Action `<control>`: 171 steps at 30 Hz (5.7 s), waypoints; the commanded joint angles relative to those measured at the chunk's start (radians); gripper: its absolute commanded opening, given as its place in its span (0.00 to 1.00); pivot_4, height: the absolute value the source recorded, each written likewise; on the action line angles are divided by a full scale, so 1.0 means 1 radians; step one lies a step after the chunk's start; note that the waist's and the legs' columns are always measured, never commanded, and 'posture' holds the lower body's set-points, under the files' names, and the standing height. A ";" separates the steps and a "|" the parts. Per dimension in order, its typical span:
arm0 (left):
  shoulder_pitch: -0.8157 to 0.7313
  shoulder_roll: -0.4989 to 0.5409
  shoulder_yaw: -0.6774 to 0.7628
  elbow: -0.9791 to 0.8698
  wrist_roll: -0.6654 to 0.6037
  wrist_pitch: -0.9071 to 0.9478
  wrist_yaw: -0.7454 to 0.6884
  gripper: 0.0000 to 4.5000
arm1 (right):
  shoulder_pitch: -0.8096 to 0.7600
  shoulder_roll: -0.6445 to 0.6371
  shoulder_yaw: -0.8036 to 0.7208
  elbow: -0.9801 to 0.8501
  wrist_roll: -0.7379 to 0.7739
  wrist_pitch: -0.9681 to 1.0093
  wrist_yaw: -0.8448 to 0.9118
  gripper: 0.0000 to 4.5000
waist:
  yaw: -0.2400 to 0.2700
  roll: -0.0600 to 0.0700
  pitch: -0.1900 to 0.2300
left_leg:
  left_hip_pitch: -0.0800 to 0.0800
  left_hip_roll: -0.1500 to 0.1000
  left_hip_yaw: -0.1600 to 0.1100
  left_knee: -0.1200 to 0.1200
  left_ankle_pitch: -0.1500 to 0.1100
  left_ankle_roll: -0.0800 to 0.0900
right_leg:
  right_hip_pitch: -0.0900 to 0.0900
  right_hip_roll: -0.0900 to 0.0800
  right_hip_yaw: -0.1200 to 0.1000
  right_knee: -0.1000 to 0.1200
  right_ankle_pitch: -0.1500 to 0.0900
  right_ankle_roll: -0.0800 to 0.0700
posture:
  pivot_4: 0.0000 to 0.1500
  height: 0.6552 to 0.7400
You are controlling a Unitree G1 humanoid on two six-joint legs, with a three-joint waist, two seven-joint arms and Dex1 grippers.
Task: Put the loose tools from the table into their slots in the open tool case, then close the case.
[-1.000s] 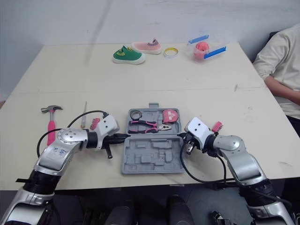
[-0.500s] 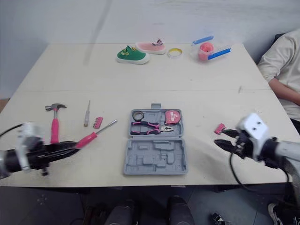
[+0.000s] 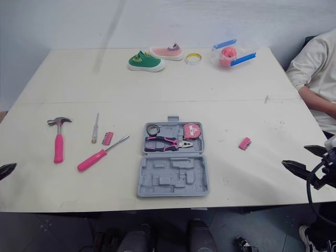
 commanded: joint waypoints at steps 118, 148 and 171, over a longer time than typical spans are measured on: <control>-1.021 -0.229 -1.215 -0.284 0.223 0.148 -0.402 0.83 | -0.093 -0.029 0.452 -0.564 0.359 0.181 -0.207 1.00 | 0.029 -0.005 0.001 | -0.008 -0.002 0.000 0.014 0.005 0.000 | -0.001 0.005 0.000 0.007 0.002 0.004 | 1.00 1.00; -0.860 -0.421 -1.275 0.220 0.446 -0.211 -0.314 0.01 | -0.191 0.029 0.478 -0.536 0.401 0.213 -0.284 1.00 | 0.029 -0.005 0.000 | -0.006 -0.002 0.000 0.017 0.002 0.005 | 0.001 0.004 0.000 0.007 0.003 0.005 | 1.00 1.00; -0.233 -0.116 -0.110 -0.344 -0.103 0.366 -0.061 0.97 | 0.117 -0.064 -0.010 -0.149 0.185 0.080 -0.089 1.00 | 0.021 -0.001 -0.014 | -0.002 -0.001 -0.001 0.009 -0.001 0.006 | 0.003 0.003 0.003 0.000 0.003 0.005 | 1.00 1.00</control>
